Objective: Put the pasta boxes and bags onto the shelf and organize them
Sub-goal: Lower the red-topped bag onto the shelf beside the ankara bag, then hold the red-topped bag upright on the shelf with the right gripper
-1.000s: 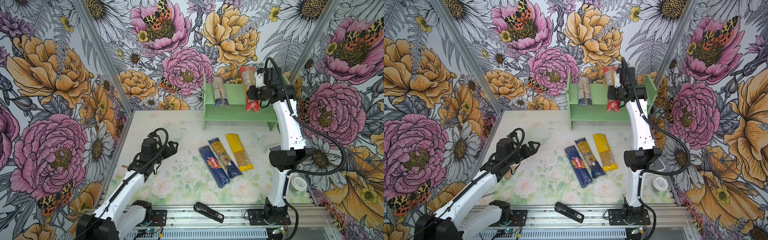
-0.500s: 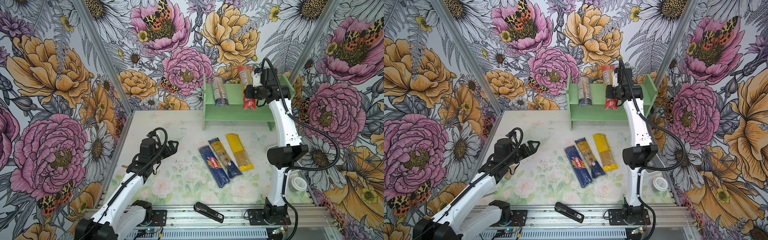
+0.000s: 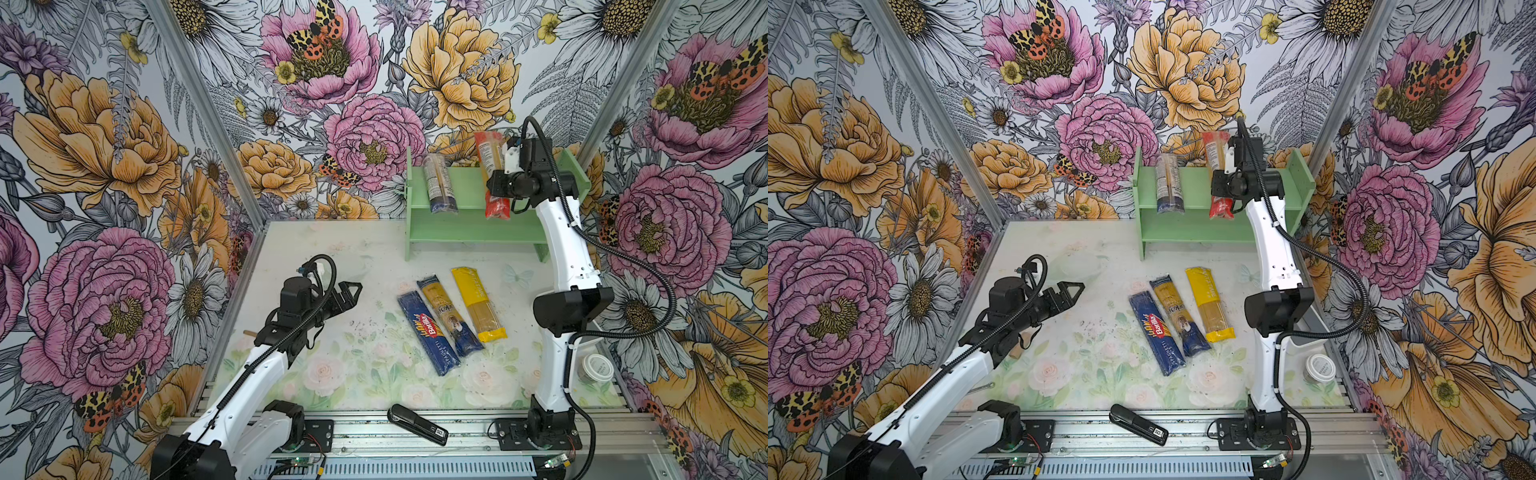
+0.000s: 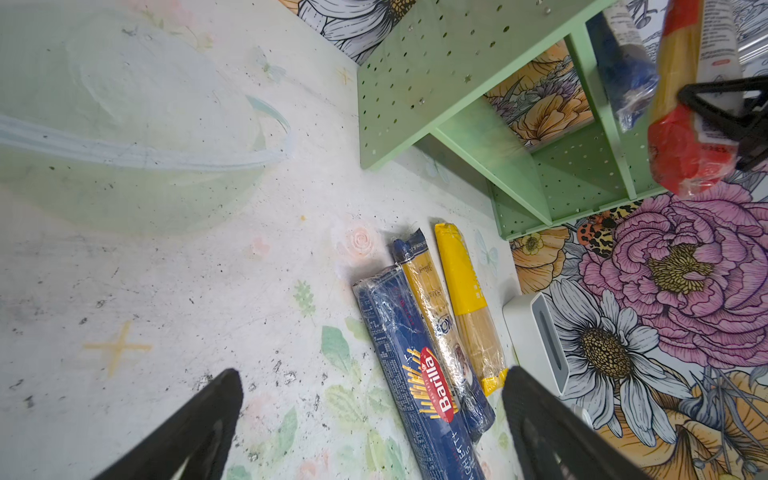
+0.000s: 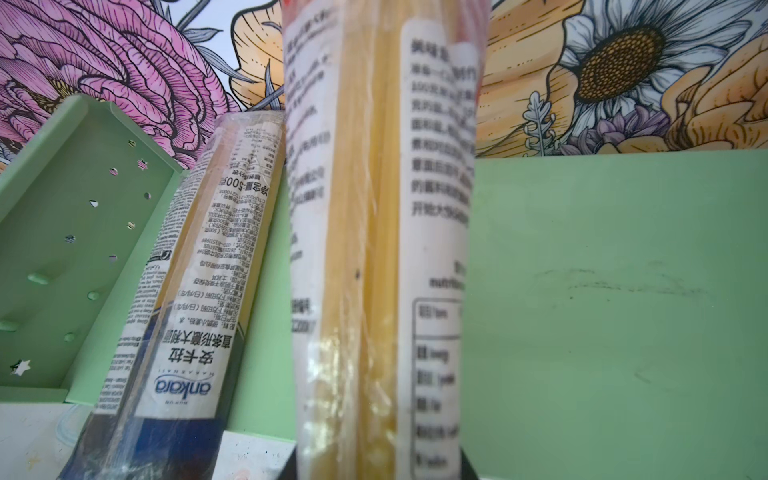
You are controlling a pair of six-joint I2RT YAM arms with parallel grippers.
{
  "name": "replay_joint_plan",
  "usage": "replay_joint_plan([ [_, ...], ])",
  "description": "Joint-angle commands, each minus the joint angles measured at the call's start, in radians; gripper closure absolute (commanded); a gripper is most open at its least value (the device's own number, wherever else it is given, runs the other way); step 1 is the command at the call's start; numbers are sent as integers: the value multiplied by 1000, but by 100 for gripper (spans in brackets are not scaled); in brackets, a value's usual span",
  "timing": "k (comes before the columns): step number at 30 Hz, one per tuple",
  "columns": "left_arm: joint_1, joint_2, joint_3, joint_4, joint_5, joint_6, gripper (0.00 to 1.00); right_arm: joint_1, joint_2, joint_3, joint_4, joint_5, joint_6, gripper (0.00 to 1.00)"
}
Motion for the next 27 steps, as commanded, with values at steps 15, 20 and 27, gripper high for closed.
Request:
replay_joint_plan([
  [15, -21, 37, -18, 77, 85, -16, 1, -5, 18, 52, 175, 7, 13, 100],
  [20, -22, 40, -17, 78, 93, -13, 1, -5, 27, 53, 186, 13, 15, 100],
  [27, -29, 52, -15, 82, 108, -7, 1, -5, 39, 52, 210, 15, 20, 100],
])
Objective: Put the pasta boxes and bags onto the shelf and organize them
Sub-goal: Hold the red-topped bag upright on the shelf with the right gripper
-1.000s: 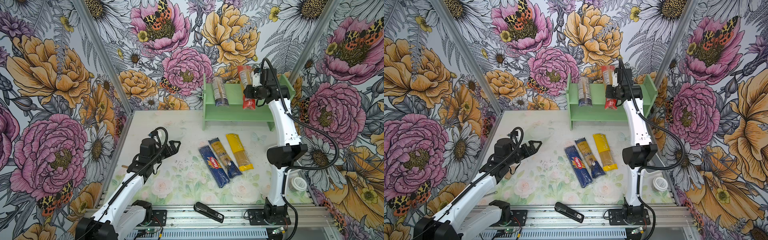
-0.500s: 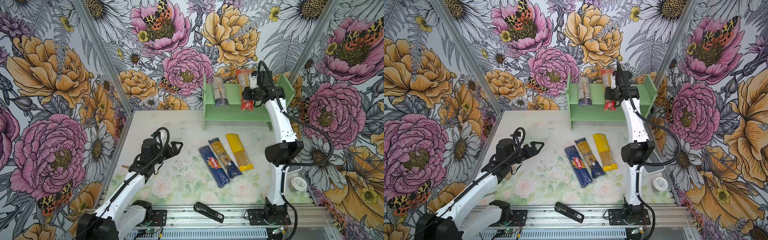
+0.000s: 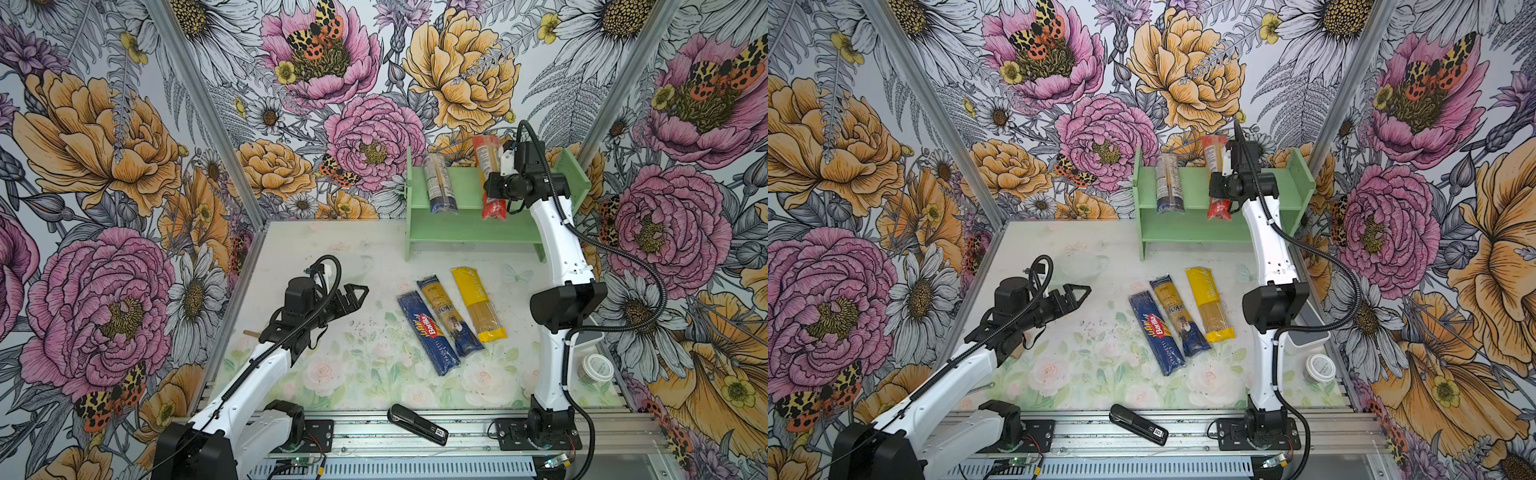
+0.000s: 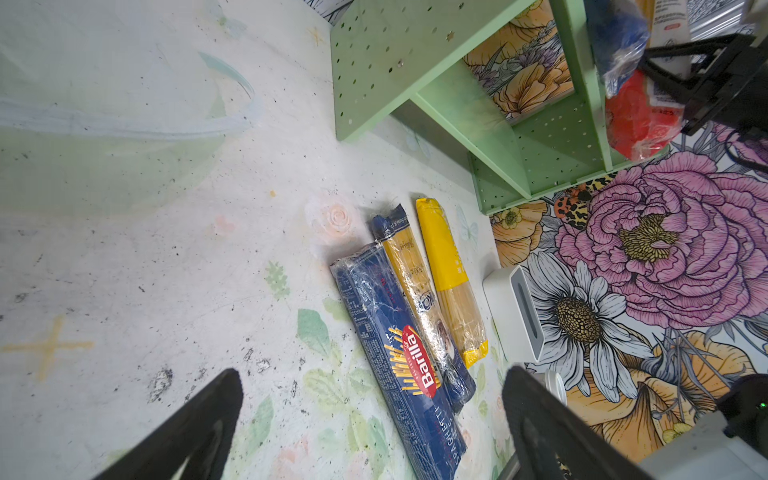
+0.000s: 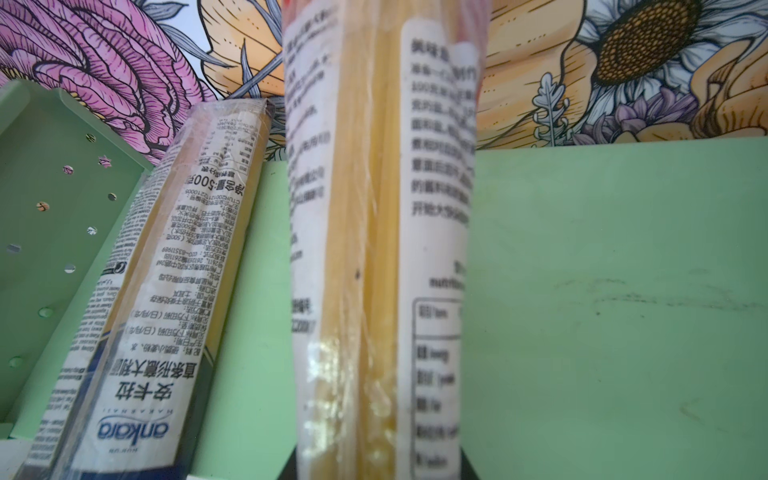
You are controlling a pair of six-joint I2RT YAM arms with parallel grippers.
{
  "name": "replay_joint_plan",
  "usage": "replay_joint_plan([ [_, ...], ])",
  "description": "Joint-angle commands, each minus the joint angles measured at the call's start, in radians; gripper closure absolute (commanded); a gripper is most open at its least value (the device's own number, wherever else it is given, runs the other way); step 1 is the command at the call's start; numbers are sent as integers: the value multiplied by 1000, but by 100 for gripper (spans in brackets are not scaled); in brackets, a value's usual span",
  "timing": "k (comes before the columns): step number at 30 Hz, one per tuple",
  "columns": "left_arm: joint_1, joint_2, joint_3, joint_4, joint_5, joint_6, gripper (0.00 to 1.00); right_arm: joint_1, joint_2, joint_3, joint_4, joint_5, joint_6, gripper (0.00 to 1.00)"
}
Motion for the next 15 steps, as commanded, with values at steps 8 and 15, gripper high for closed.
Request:
replay_joint_plan([
  [8, -18, 16, -5, 33, 41, 11, 1, -5, 18, 52, 189, 19, 19, 100],
  [15, -18, 10, -8, 33, 37, 12, 1, -5, 37, 36, 188, 25, 32, 100],
])
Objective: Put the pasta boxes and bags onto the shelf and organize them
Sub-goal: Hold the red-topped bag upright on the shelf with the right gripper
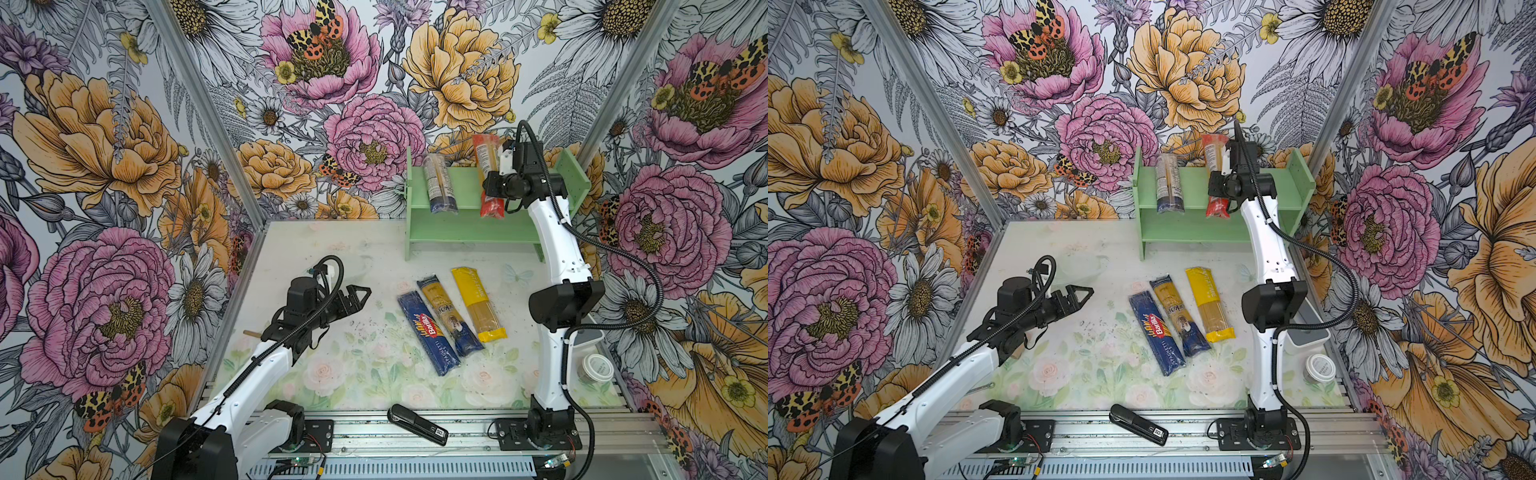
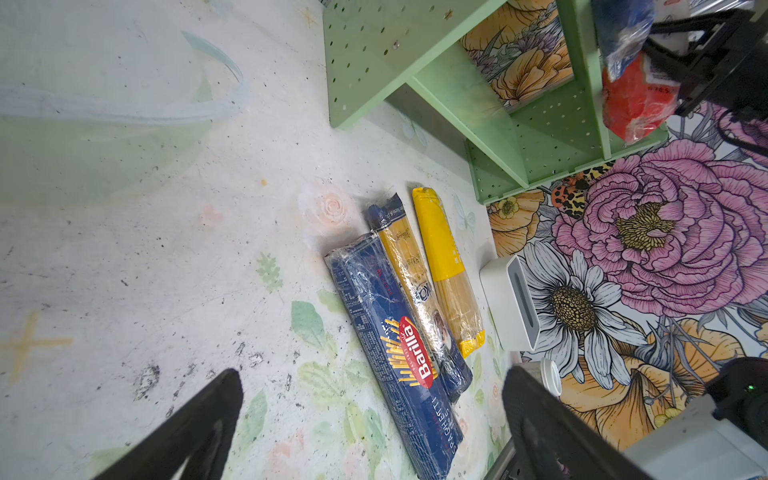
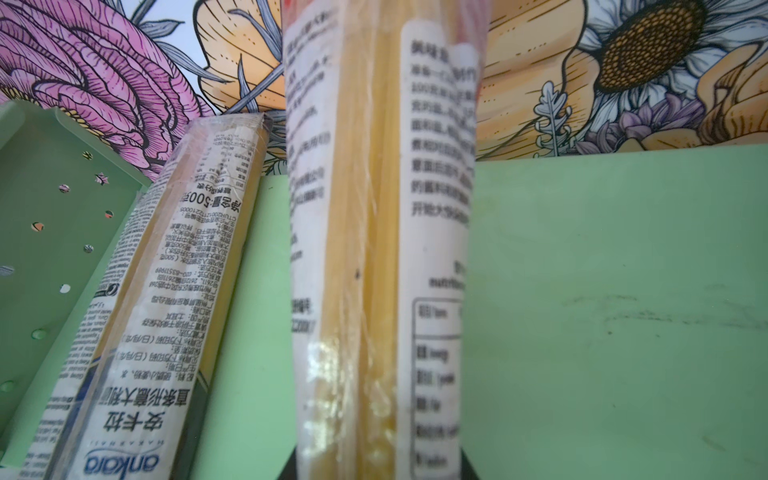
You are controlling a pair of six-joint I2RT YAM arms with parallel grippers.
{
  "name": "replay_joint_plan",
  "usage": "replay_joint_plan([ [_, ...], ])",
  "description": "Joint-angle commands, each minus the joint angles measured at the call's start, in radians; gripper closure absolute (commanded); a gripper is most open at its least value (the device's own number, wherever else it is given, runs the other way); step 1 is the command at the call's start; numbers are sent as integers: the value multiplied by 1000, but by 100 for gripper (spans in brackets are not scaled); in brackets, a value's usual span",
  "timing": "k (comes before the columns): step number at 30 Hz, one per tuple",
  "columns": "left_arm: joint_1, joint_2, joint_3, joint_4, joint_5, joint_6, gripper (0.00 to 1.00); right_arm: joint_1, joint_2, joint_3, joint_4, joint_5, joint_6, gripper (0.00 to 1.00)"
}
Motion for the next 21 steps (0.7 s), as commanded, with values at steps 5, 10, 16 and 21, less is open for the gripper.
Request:
replay_joint_plan([
  [5, -7, -4, -6, 25, 17, 16, 1, -5, 11, 3, 146, 32, 9, 98],
  [10, -7, 1, -1, 25, 22, 17, 1, -5, -4, -35, 146, 43, 0, 88],
  [16, -7, -5, -2, 23, 22, 16, 1, -5, -24, -66, 146, 55, -5, 80],
  [21, -8, -15, -3, 19, 19, 16, 1, -5, -35, -87, 146, 60, -4, 77],
])
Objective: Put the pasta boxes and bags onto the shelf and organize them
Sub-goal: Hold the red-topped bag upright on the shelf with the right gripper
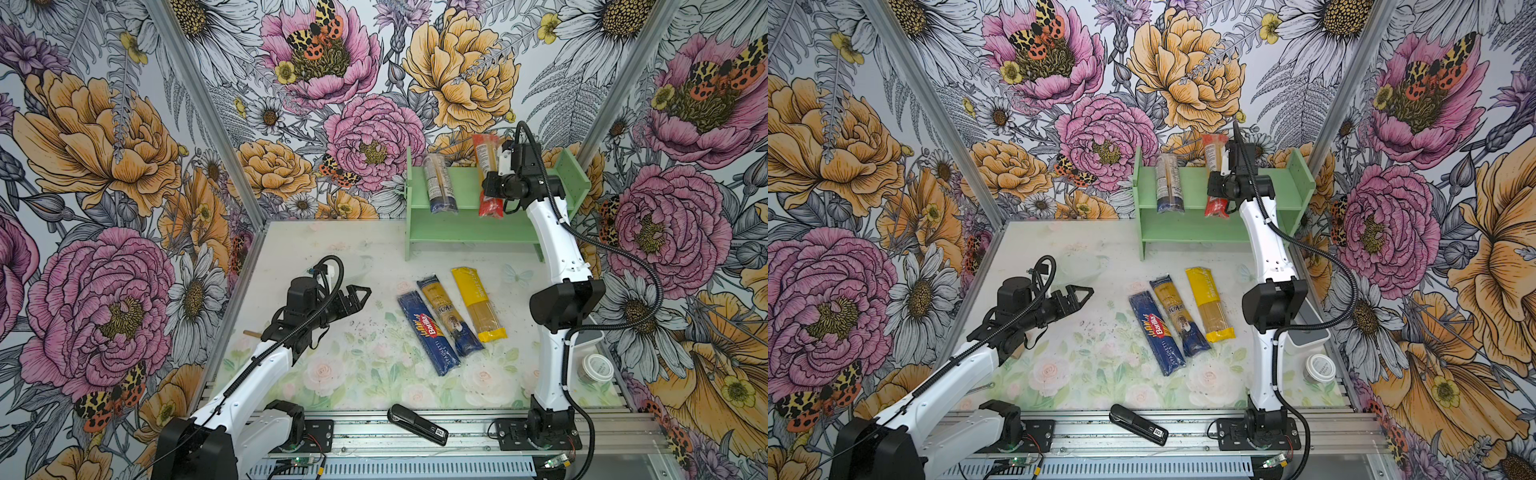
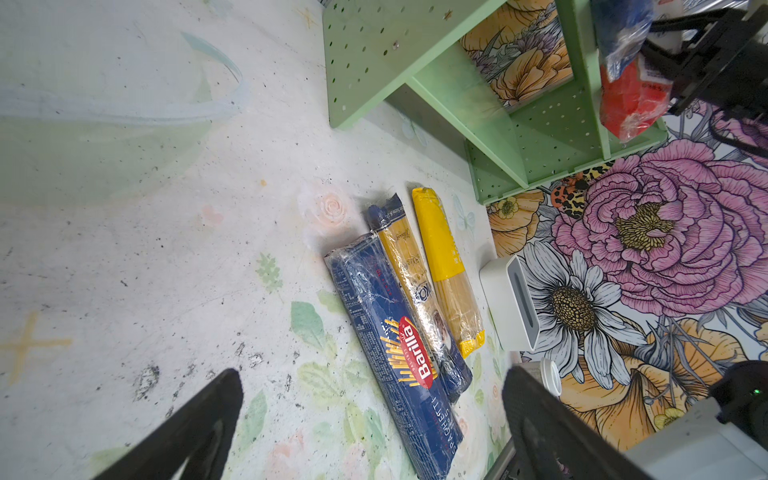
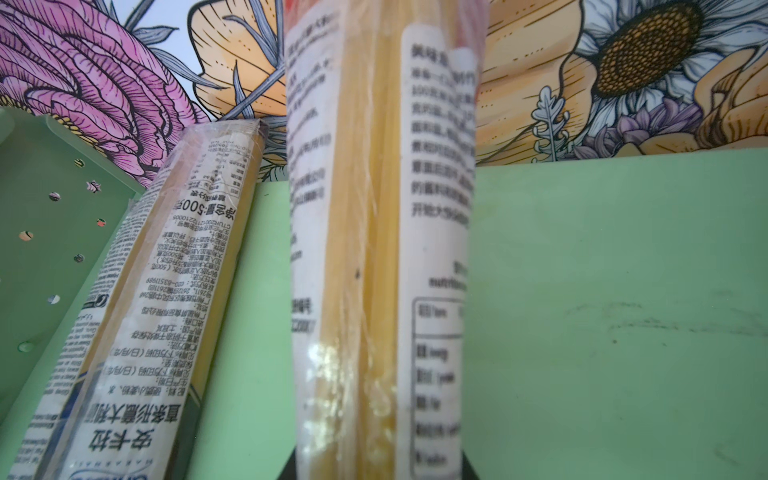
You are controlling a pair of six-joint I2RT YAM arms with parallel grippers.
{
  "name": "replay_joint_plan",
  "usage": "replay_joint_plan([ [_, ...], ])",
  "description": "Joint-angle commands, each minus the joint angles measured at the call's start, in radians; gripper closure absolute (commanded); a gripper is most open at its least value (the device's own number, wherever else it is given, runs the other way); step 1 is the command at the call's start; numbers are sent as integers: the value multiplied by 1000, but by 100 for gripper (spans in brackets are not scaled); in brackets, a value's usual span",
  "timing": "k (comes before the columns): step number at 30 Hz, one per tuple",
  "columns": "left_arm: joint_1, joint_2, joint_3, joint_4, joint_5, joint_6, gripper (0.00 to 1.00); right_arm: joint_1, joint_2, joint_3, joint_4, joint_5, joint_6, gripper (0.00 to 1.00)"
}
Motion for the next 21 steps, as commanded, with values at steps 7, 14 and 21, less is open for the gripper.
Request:
replay_joint_plan([
  [7, -8, -25, -8, 12, 16, 16, 1, -5, -22, -43, 90, 45, -15, 74],
  [14, -7, -29, -12, 13, 15, 19, 1, -6, -20, -60, 91, 52, -24, 67],
  [21, -6, -36, -19, 8, 11, 22, 1, -4, -14, -75, 92, 58, -27, 62],
])
